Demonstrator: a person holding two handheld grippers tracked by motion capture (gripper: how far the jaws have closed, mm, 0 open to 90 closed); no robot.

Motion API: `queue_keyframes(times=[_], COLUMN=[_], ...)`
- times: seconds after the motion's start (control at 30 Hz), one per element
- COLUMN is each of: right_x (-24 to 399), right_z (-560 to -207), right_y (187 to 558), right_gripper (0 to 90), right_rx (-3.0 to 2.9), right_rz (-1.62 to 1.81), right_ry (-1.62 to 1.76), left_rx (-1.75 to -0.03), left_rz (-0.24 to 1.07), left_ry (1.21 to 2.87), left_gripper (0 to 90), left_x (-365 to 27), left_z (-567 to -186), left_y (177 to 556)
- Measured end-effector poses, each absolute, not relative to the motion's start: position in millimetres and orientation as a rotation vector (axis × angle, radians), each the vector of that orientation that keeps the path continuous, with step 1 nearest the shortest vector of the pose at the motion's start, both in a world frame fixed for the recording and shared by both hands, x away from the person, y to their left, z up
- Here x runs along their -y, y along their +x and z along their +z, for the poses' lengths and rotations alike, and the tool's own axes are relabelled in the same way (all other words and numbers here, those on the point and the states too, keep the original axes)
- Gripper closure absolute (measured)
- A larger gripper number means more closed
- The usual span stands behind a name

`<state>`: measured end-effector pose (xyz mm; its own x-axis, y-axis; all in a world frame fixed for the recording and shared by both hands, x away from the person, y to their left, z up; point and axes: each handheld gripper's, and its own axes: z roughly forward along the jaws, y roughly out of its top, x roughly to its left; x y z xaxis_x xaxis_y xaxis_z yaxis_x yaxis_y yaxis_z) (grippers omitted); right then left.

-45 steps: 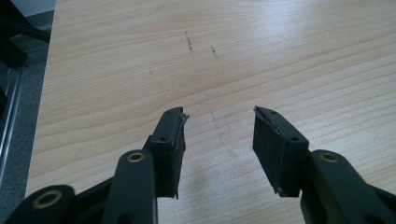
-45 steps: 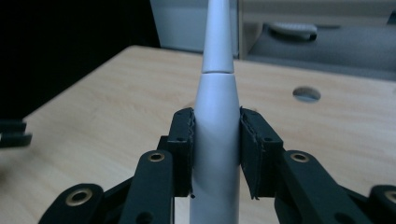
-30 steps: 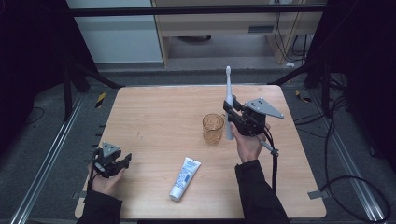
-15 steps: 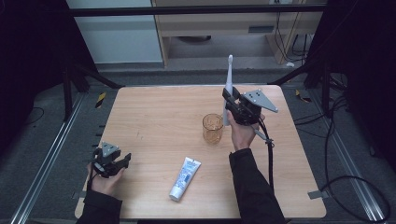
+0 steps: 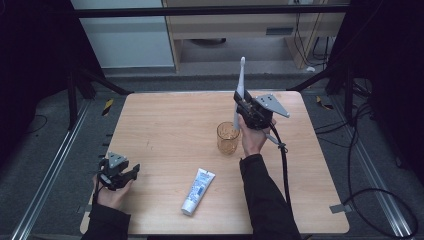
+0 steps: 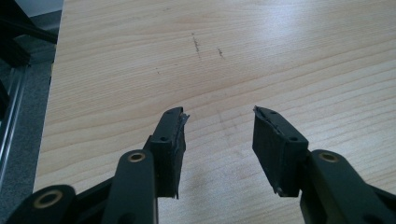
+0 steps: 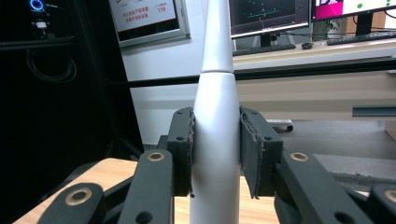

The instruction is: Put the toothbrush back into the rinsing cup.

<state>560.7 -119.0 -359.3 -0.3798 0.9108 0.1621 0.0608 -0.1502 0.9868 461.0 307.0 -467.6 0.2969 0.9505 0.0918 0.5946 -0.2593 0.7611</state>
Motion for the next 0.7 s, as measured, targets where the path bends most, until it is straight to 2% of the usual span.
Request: queue_keyframes(times=[0.7], right_x=[111], right_z=[-396], right_y=[569], right_gripper=[67.2], right_rx=[-1.52], right_rz=[1.588], right_ry=[1.159], left_rx=[-1.376], left_rz=[0.747], left_ry=[1.956], left_gripper=[53.1], left_x=[-307], left_z=[-468], left_y=[461])
